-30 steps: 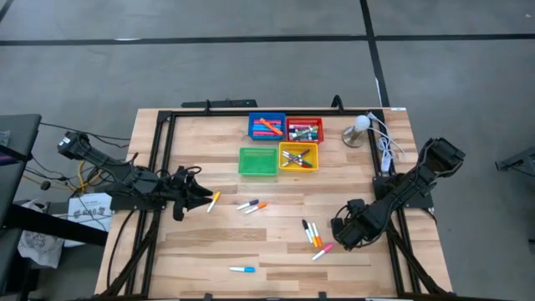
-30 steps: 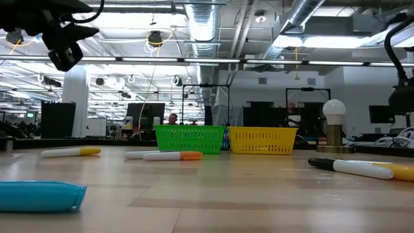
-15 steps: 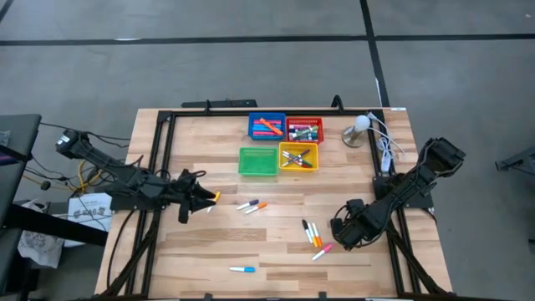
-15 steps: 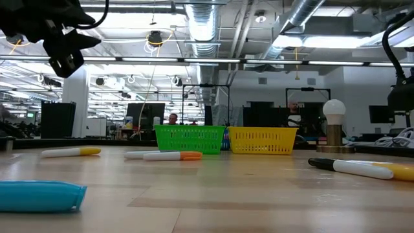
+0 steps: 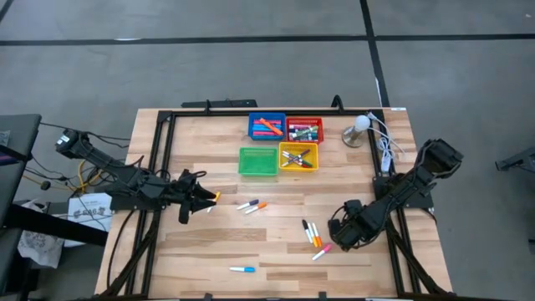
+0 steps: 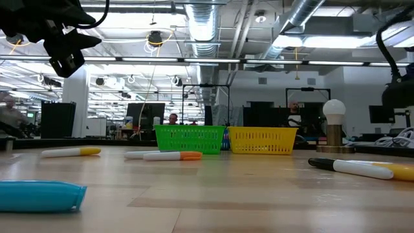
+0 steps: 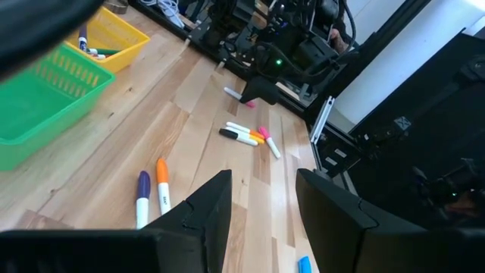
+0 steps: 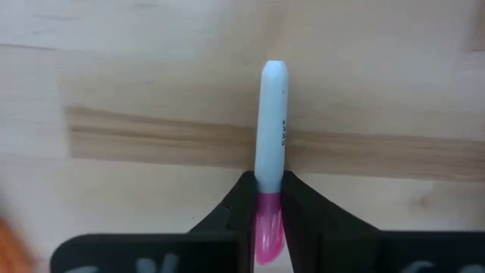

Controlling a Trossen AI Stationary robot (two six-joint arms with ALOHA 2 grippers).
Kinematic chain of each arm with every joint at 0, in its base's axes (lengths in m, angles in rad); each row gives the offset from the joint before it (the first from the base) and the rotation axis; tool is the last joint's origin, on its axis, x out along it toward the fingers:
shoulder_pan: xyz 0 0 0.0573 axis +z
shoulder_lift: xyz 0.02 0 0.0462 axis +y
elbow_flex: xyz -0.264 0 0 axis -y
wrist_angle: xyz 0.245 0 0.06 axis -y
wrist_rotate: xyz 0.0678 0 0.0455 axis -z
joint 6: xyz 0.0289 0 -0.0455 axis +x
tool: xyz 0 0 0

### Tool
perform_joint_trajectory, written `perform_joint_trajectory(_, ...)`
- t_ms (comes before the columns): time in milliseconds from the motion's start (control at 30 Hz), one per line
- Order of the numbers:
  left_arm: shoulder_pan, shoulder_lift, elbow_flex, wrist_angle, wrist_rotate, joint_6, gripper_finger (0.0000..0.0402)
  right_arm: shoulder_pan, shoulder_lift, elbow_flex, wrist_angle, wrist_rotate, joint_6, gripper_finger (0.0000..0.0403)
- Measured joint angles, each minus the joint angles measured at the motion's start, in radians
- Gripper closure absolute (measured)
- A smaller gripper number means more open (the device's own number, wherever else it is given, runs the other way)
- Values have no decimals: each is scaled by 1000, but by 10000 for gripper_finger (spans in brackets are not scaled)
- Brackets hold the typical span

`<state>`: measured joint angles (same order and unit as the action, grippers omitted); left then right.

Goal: Pick & Place Markers
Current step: Put the pink mini marker into the green bin

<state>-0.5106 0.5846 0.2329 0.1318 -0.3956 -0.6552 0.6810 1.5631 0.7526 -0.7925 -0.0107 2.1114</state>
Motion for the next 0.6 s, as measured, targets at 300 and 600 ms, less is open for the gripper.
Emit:
perform_joint_trajectory(300, 0, 0, 0, 1, 0, 3, 254, -21, 0, 35, 91, 148, -26, 371)
perform_joint_trajectory(600, 0, 0, 0, 1, 0, 3, 254, -104, -1, 80, 103, 235, -171, 369)
